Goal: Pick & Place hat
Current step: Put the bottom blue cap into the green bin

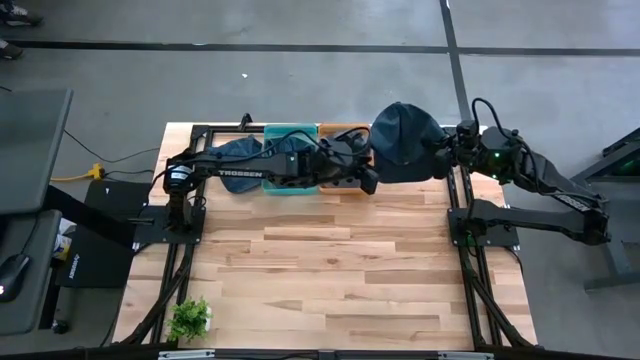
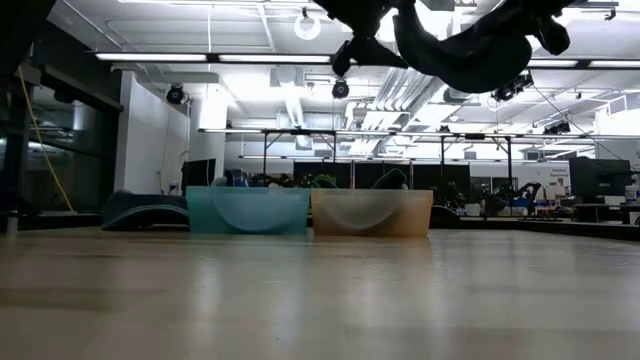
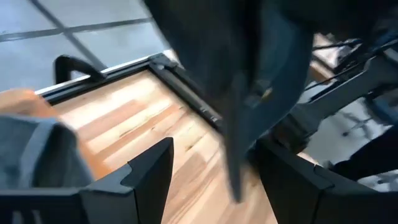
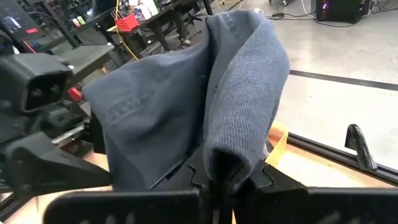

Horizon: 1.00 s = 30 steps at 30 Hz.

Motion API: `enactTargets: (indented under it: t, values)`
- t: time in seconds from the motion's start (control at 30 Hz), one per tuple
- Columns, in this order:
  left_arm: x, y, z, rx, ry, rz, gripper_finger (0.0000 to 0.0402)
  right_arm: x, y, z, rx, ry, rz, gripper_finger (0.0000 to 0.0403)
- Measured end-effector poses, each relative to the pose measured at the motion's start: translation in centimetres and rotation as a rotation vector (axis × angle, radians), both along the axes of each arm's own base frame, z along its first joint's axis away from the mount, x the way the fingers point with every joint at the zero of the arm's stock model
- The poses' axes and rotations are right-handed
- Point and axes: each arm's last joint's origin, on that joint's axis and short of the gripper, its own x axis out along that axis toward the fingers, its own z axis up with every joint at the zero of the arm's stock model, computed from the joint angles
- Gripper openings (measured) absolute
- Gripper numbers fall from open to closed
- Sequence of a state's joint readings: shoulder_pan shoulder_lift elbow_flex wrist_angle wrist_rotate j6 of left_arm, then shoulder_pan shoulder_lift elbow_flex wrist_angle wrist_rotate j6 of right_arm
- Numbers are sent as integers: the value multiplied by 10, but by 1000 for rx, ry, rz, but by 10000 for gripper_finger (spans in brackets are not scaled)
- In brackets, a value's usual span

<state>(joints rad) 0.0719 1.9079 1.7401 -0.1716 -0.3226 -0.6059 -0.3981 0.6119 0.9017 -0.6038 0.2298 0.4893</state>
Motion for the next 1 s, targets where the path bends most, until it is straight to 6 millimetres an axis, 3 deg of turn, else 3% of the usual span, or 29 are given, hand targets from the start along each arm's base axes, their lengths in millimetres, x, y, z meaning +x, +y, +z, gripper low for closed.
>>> enactTargets:
  t: [0.27,1.0]
  values:
    - [4,-2,10,11,-102,-77,225,6,-2,-2,-5,32,2,19]
    - [5,1,21,-27,-250,37,225,15,-5,-6,20,63,50,19]
